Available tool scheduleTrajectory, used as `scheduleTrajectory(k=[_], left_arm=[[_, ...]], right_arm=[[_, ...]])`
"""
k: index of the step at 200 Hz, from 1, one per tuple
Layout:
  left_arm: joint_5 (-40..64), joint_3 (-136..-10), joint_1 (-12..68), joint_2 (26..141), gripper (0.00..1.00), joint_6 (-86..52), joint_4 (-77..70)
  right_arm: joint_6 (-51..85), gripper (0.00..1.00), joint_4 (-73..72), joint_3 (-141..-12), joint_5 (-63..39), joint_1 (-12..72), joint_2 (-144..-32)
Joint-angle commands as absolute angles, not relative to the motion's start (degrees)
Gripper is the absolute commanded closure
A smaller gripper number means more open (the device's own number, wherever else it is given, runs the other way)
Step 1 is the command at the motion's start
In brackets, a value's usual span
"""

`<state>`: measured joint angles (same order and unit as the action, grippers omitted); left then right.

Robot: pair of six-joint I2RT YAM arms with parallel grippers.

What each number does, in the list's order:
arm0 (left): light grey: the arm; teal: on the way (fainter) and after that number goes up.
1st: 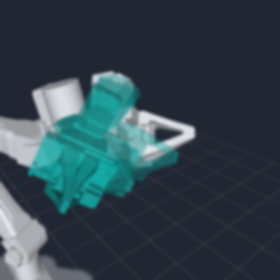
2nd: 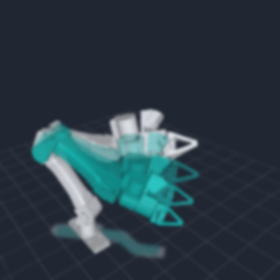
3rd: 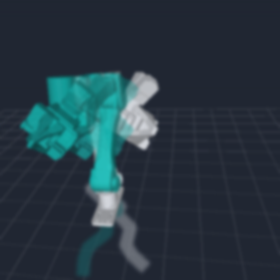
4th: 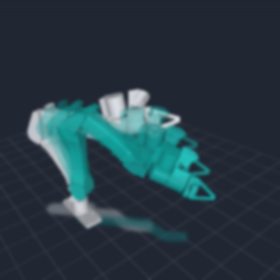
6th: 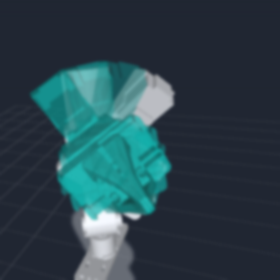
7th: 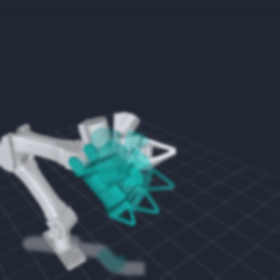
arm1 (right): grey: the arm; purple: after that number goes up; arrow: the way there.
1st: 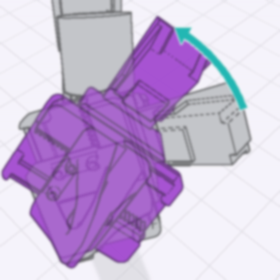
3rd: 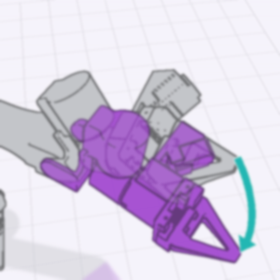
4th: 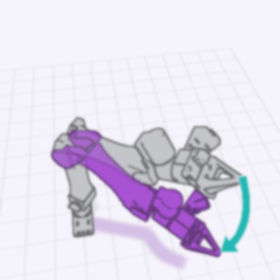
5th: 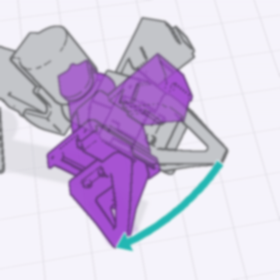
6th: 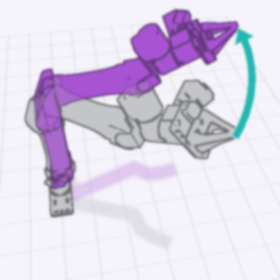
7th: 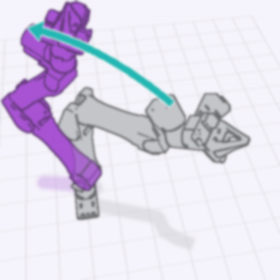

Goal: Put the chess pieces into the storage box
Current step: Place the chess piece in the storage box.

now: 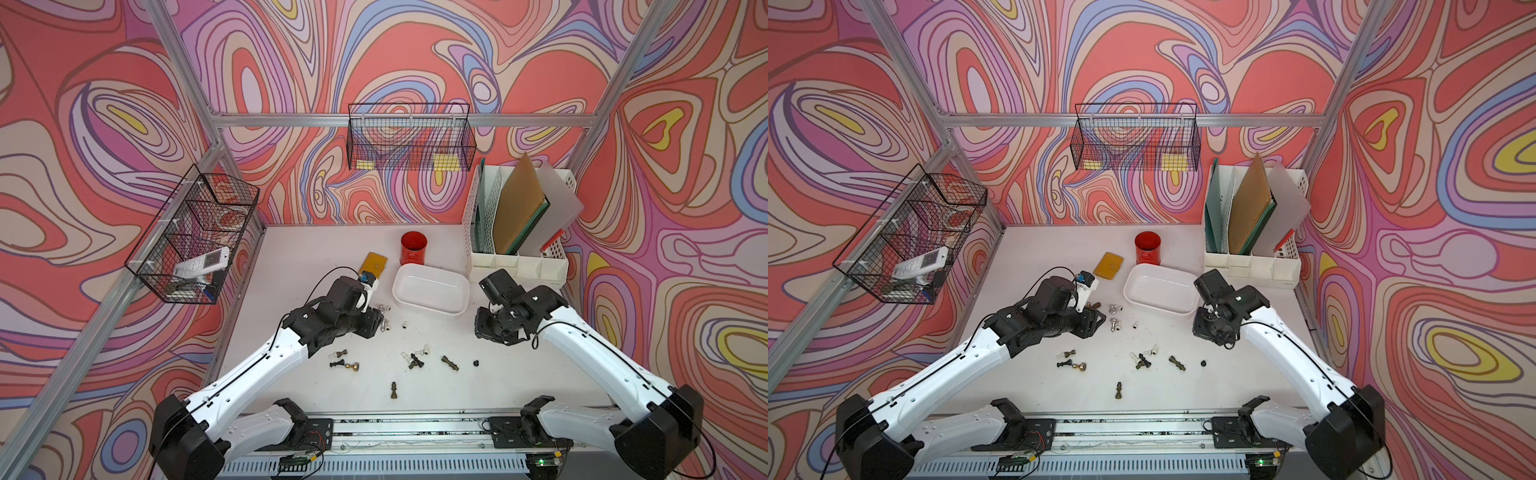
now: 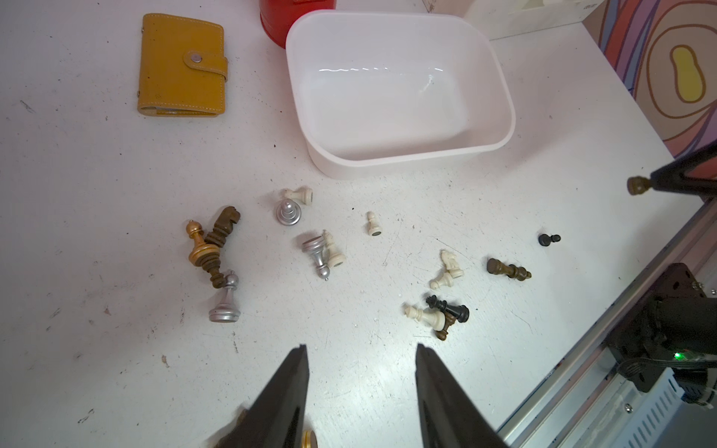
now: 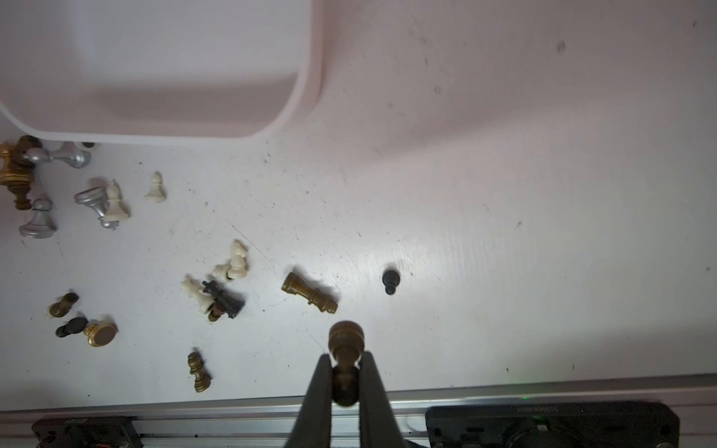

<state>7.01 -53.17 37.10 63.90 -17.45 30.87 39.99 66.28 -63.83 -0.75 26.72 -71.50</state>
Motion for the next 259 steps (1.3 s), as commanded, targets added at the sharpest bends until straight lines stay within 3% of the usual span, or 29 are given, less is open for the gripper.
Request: scheduleTrajectory(k=[1,66,125,169,218,259], left_arm=[[9.23,-56.21,37.44,63.59,0.5,-17.4,31.31],[8.13,-58.72,37.62,60.6,0.53,-16.96,34.42],[8.17,-59.98,37.64,60.19,0.54,-12.24,35.46],[8.88,-61.21,37.68,61.81,0.54,-11.68,36.85],[8.92,-60.86,37.7,61.56,0.53,-12.25,36.47],[9.99,-61.17,38.55,62.27,0.55,-13.07,34.77]], right_arm=[[31.63,0.88,64.17,-69.97,0.95,26.91,-79.38],[20.68,0.89,55.85,-92.78,3.33,23.61,-107.85],[20.36,0.87,54.2,-100.53,0.29,17.85,-120.8],[20.3,0.83,53.12,-98.88,0.28,17.56,-121.92],[20.2,0.68,54.15,-100.0,-0.34,17.42,-120.84],[21.04,0.68,52.92,-97.57,-3.22,17.53,-109.89]])
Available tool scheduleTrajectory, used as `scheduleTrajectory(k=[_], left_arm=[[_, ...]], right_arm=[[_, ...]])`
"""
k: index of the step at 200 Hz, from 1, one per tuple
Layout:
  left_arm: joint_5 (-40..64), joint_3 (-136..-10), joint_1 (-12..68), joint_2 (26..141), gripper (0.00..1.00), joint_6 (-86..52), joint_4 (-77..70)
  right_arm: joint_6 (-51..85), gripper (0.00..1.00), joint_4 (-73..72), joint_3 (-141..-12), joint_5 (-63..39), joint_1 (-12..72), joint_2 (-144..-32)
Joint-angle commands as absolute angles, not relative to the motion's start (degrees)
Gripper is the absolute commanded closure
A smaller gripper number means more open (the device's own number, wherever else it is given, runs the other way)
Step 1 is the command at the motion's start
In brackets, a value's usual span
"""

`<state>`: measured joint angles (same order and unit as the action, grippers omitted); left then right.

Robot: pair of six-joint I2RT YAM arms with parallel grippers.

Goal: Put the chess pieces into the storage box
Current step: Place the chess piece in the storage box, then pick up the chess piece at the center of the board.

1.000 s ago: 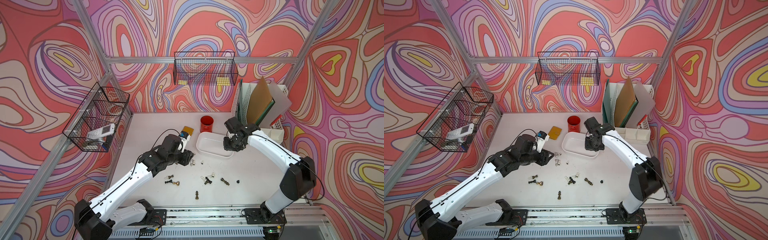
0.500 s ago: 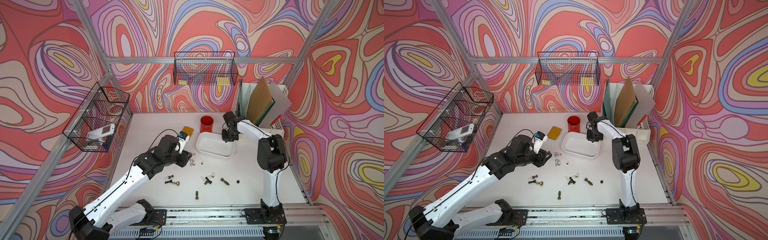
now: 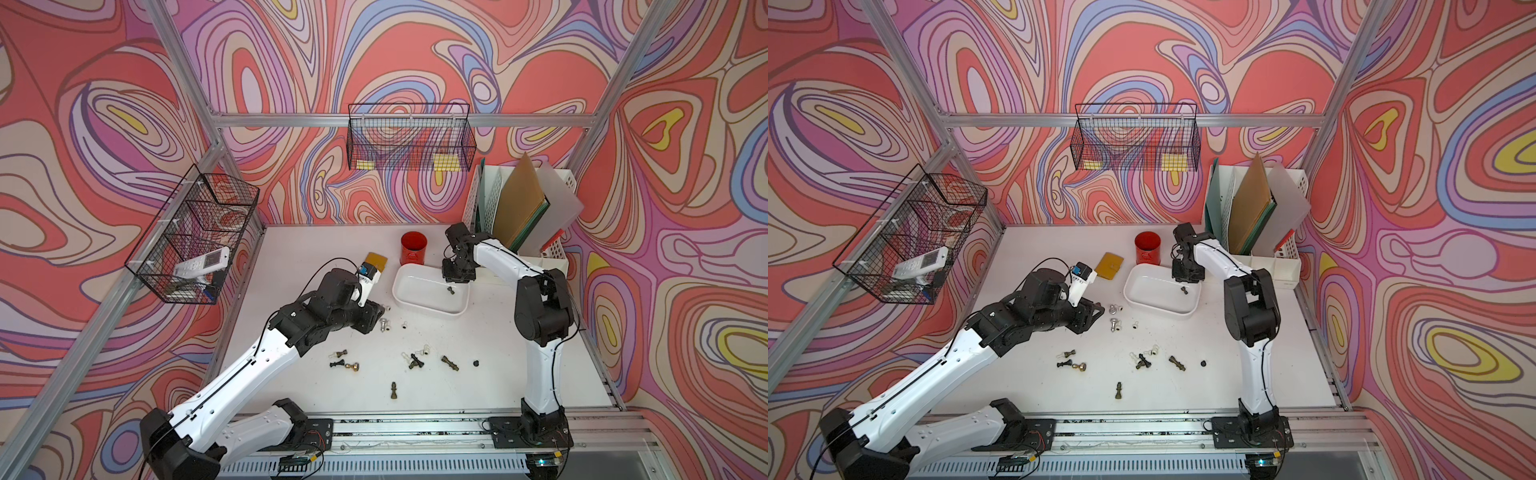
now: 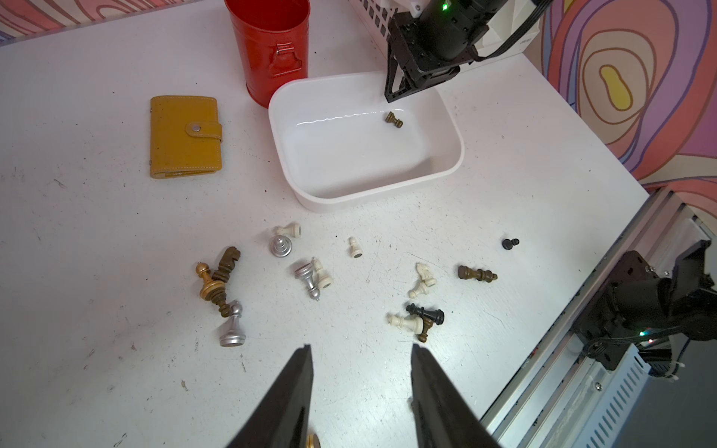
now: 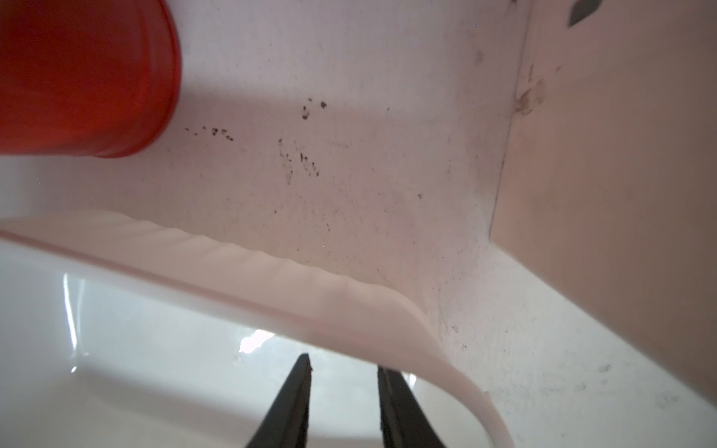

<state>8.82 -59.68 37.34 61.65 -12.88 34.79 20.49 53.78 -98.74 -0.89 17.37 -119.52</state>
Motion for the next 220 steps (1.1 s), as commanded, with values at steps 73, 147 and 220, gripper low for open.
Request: scheduleTrajectory(k=[73,147,220], left_arm=[[9.89,-57.05,54.52,71.58,0.56,-4.5,15.87],[11.79,-68.21,64.68,97.88,0.6,-10.46,7.63],[13.02,-77.41,66.93,111.43,0.65,-9.77,8.13]], right_arm=[[20.19,0.68,47.92,-76.14,5.43,17.41,-77.07],[20.67,0.68,45.33,-68.53,11.84,17.39,-57.81],[18.89,0.7,42.8,-68.82,15.11,17.42,-50.27]])
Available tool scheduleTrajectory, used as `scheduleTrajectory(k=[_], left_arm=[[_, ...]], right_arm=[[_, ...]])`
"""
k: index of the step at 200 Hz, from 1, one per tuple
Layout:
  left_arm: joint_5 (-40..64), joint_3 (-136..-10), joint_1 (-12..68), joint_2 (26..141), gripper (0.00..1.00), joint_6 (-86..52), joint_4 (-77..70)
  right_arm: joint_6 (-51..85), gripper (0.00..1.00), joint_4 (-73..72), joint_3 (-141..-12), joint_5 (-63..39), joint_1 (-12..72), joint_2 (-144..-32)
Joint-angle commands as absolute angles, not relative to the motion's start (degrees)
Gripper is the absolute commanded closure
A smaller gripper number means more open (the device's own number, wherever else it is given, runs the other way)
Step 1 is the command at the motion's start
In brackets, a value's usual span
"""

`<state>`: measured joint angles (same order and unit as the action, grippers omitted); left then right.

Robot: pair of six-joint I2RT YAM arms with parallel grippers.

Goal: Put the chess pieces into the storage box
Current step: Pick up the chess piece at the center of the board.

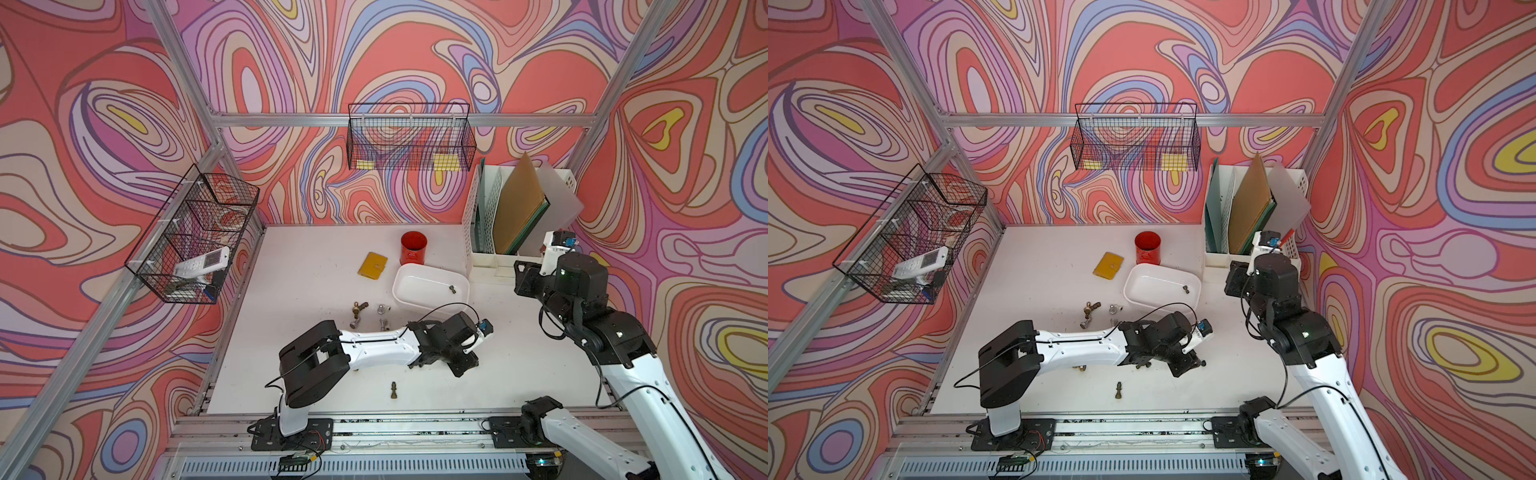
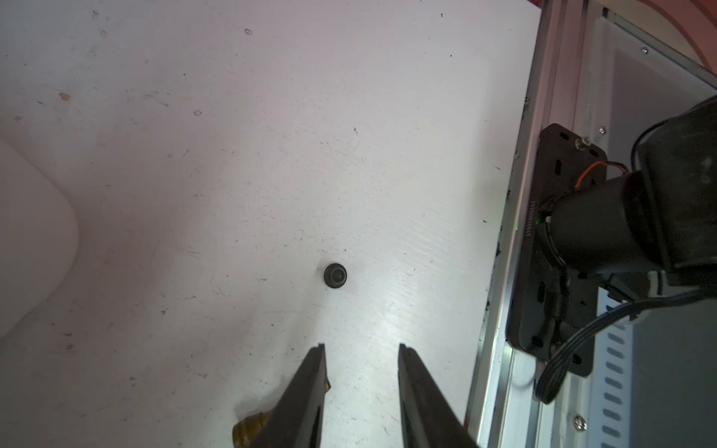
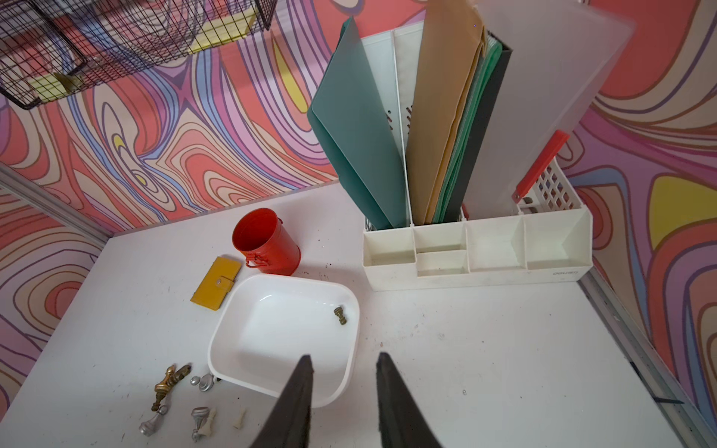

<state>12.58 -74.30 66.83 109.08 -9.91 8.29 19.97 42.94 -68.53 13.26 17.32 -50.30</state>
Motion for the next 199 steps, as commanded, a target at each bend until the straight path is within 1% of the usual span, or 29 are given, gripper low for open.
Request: scheduleTrajectory(k=[1,17,77,142,199], left_arm=[[12.97,-77.55,66.95,111.57,0.65,-9.76,8.2],[13.18,-79.82,67.04,113.53,0.68,-9.29,9.91],[10.55,-86.66,67.54,120.04,0.7,-8.53,14.76],[8.72,-88.92,68.0,123.12,0.7,-7.92,18.77],[9.69,-90.7,68.38,124.97,0.72,-7.92,19.04]], right_arm=[[18.85,0.7,42.84,-68.82,15.11,17.41,-50.27],[18.85,0.7,42.82,-68.49,15.25,17.36,-49.77],[18.16,0.7,42.63,-68.03,15.42,17.37,-48.17],[17.69,0.7,43.16,-67.59,15.34,17.38,-48.08],[17.36,0.7,43.12,-67.06,15.26,17.34,-48.08]])
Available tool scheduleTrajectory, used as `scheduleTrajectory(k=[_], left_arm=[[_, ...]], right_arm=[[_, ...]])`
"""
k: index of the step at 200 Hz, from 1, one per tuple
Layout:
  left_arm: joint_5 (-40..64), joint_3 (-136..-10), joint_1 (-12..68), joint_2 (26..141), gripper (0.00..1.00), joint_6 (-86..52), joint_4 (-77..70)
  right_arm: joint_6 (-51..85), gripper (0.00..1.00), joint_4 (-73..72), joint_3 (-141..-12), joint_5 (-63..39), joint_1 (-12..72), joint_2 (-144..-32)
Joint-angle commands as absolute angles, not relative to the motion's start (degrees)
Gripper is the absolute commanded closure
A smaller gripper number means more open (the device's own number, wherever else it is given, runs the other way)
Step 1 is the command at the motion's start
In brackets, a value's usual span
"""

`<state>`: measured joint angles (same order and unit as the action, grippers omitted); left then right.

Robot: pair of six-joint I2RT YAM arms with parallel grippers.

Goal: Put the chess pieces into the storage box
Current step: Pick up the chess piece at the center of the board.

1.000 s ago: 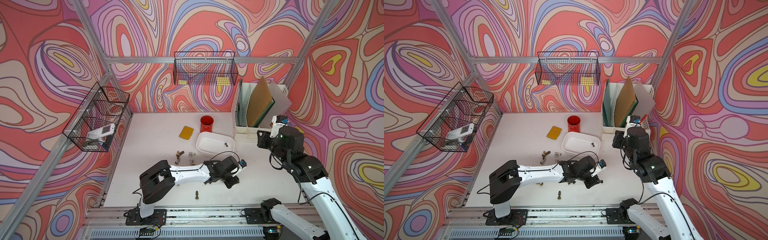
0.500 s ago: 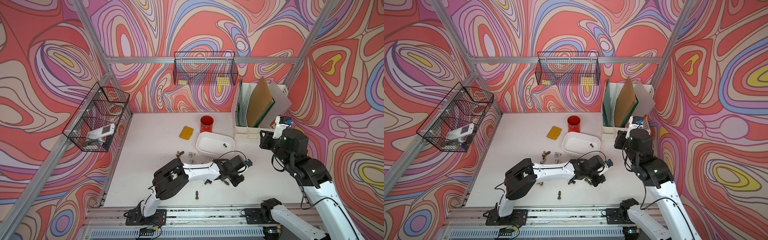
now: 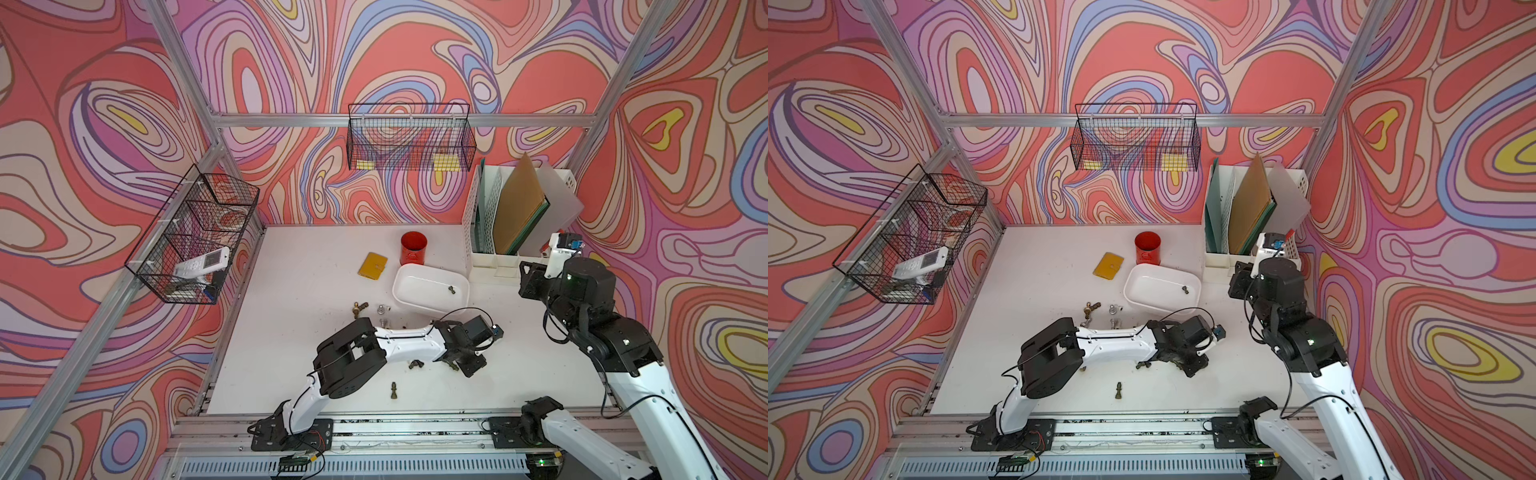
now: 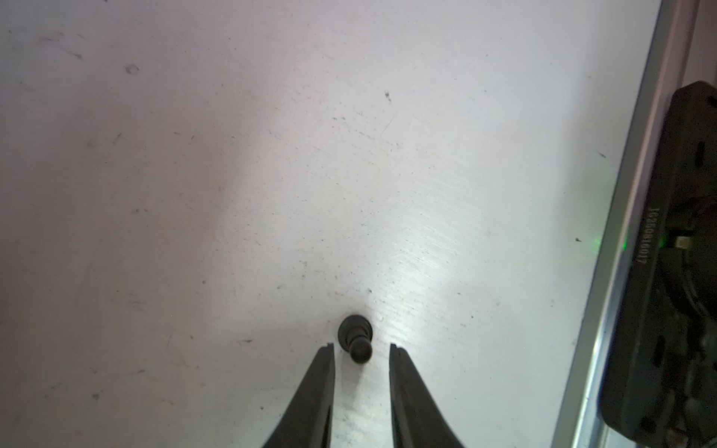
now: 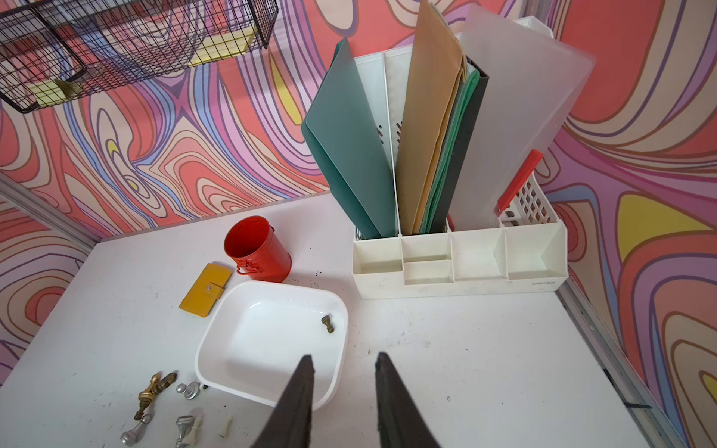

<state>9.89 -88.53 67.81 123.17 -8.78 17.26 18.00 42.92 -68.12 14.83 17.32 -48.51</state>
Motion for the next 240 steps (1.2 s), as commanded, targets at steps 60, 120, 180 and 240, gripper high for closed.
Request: scheduleTrajectory(k=[60,120,180,240], left_arm=[[7.77,-91.76,68.49,125.86,0.81,-7.3,20.7],[6.77,-90.81,68.49,123.26,0.93,-7.47,20.76],[0.88,-92.35,68.48,113.01,0.99,-4.41,25.33],[-6.19,-101.98,62.98,114.66,0.99,0.54,33.09]], right_arm=[[16.98,0.7,43.62,-67.24,15.6,17.41,-47.65],[17.4,0.7,43.24,-66.86,15.17,17.39,-47.41],[17.74,0.7,43.2,-68.02,14.52,17.34,-47.65],[18.24,0.7,41.93,-68.87,13.8,17.4,-48.6]])
